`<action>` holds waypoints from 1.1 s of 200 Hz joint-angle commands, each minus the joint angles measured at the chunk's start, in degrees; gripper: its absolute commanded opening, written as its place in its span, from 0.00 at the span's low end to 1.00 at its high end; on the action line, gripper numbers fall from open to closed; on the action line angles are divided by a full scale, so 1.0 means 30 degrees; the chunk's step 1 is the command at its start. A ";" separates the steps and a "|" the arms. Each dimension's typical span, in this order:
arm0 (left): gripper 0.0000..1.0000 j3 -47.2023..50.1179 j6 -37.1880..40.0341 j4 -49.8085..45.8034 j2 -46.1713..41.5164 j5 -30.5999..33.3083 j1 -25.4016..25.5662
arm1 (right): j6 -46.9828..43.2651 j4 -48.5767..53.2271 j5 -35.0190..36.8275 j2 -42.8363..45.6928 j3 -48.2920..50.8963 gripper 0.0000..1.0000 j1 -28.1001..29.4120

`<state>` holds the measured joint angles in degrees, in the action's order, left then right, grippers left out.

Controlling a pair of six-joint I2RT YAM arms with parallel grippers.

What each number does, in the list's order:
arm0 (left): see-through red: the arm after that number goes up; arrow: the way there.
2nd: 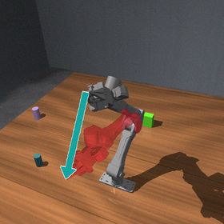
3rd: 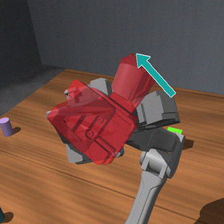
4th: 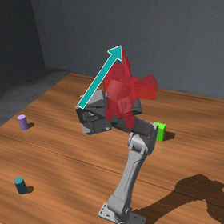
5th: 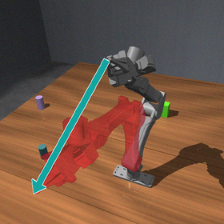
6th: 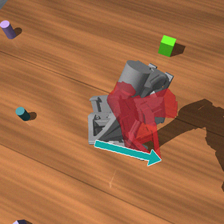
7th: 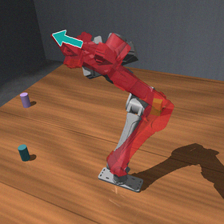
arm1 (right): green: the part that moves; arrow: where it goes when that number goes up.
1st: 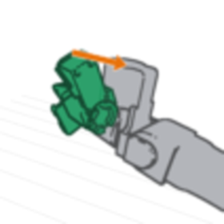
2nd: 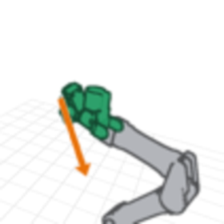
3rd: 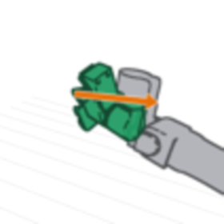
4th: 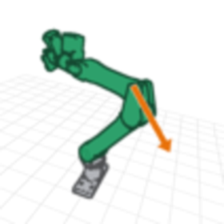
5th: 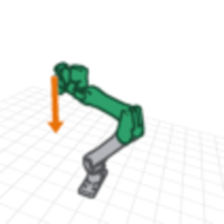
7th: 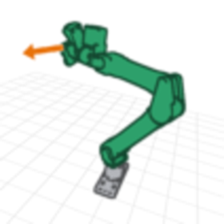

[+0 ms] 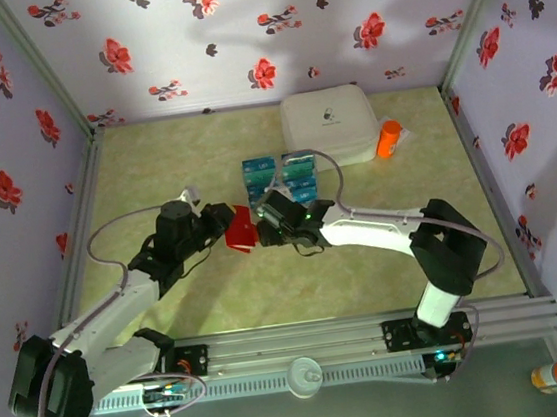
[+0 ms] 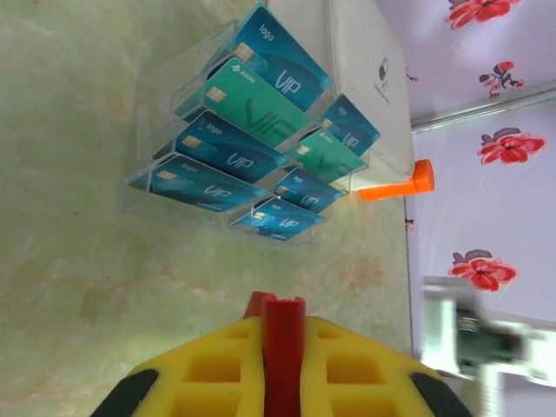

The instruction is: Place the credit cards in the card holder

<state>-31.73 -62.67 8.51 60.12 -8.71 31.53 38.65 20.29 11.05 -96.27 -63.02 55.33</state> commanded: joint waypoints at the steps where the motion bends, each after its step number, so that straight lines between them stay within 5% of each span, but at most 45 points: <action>1: 0.00 -0.0735 -0.0060 0.0960 -0.0352 0.0002 0.0081 | 0.0417 0.1054 0.1224 0.0800 0.1210 0.55 -0.0854; 36: 0.00 -0.0801 0.0361 0.0795 -0.0211 0.0164 0.0067 | -0.0146 0.1078 -0.0299 0.4410 0.2531 0.60 -0.1638; 60: 0.00 -0.1119 0.0602 0.1123 0.0221 0.0034 0.0014 | -0.0360 0.2137 0.0047 0.6378 0.2410 0.98 -0.1947; 66: 0.00 -0.1239 0.0618 0.1250 0.0339 -0.0036 0.0008 | -0.0366 0.2293 0.0146 0.6794 0.2343 0.99 -0.2004; 94: 0.00 -0.1725 0.0345 0.2301 0.0970 -0.0434 -0.0036 | -0.0097 0.1345 -0.0068 0.8804 0.2584 0.99 -0.2306; 132: 0.00 -0.1760 -0.1915 0.5604 0.1758 -0.0772 -0.0153 | 0.0927 -0.3562 -0.4537 1.0757 0.4141 0.97 -0.3490; 170: 0.00 -0.1611 -0.4588 0.9482 0.2716 -0.0846 -0.0139 | 0.3724 -0.8748 -0.9512 0.9473 0.4231 0.80 -0.4465; 220: 0.00 -0.1604 -0.6219 1.1565 0.3001 -0.0759 -0.0121 | 0.4963 -1.1054 -0.9806 0.7183 0.3107 0.74 -0.4578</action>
<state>-35.42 -77.21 35.07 69.06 -10.52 31.44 50.28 -6.22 -15.79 -72.95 -51.07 42.09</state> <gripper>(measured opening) 0.104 0.752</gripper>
